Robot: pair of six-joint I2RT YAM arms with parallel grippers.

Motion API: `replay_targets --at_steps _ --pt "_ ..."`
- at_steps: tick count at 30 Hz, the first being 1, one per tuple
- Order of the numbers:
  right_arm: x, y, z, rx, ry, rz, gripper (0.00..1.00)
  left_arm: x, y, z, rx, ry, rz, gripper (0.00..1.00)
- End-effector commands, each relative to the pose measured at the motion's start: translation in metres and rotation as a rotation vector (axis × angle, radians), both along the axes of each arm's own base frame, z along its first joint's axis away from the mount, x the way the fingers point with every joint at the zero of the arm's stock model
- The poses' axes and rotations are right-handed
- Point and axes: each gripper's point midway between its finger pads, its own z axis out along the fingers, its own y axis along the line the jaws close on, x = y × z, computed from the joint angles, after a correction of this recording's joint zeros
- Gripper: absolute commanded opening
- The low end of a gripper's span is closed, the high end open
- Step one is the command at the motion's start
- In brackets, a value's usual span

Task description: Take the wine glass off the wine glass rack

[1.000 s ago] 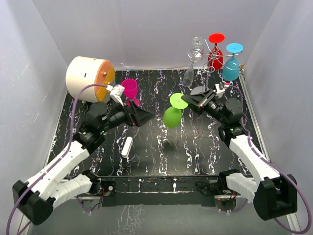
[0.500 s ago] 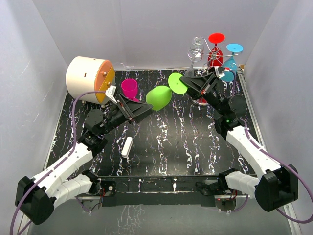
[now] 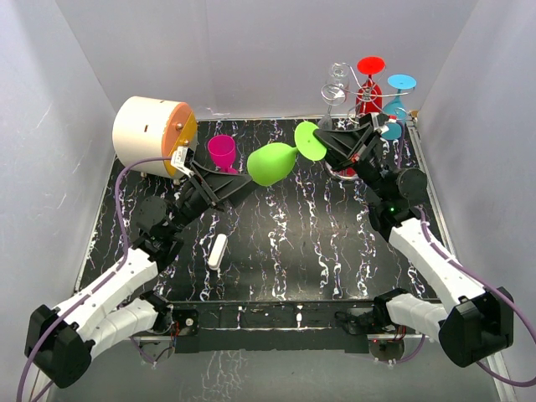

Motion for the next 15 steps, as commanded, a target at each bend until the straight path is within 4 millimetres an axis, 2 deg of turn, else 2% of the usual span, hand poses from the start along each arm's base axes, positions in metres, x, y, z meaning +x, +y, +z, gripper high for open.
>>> replay_targets --at_steps 1,4,8,15 --pt "-0.024 -0.008 0.023 0.058 -0.079 0.021 0.0 -0.011 0.007 0.032 -0.123 -0.104 -0.031 0.79" --pt "-0.027 -0.007 0.024 0.075 -0.076 0.043 0.0 -0.014 0.01 0.04 -0.192 -0.128 -0.053 0.72" --pt "-0.033 -0.007 0.031 0.102 -0.086 0.072 0.0 -0.019 0.012 0.052 -0.244 -0.19 -0.069 0.7" --pt "-0.043 -0.008 0.038 0.105 -0.109 0.076 0.0 -0.011 0.008 0.044 -0.148 -0.182 -0.017 0.86"
